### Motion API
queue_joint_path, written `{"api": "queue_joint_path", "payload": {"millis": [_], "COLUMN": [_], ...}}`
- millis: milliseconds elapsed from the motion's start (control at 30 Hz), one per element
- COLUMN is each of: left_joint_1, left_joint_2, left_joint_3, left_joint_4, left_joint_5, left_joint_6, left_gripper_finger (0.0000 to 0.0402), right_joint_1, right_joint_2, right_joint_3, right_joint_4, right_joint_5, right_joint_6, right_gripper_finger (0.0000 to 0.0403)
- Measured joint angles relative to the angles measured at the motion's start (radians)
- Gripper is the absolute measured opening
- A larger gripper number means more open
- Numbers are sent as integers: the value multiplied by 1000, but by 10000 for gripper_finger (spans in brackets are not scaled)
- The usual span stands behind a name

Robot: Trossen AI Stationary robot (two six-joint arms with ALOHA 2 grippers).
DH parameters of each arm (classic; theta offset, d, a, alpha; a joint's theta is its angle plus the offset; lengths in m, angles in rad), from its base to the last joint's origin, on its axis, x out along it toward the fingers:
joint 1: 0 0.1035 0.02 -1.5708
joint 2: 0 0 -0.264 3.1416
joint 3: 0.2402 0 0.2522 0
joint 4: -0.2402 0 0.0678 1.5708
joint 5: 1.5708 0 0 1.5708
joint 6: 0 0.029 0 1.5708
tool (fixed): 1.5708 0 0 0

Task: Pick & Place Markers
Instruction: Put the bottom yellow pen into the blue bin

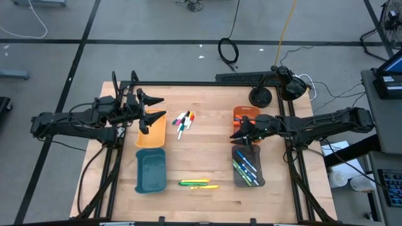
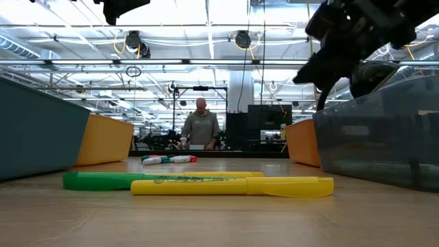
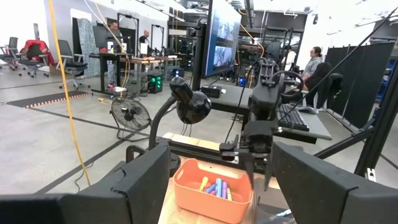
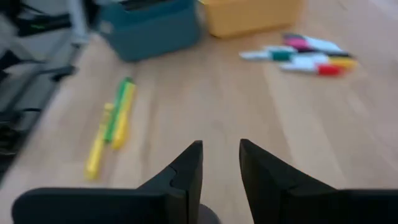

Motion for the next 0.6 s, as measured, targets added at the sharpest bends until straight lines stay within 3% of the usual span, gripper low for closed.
{"api": "queue_joint_path", "payload": {"millis": [300,500,600], "left_joint_1": [0,0,0], "left_joint_2": [0,0,0], "left_joint_3": [0,0,0], "left_joint_4": [0,0,0], "left_joint_5": [0,0,0], "left_joint_6": [0,0,0], "left_gripper_finger": [282,282,282], "right_joint_1": [0,4,28], "right_joint_2": [-24,-152,-238], "right_joint_3": [-1,-5,-61], "right_joint_4": [56,-101,-95], "right_joint_5": [-31,-37,-53], "right_joint_6": [-93,21,37], "right_gripper_finger": [90,77,69]}}
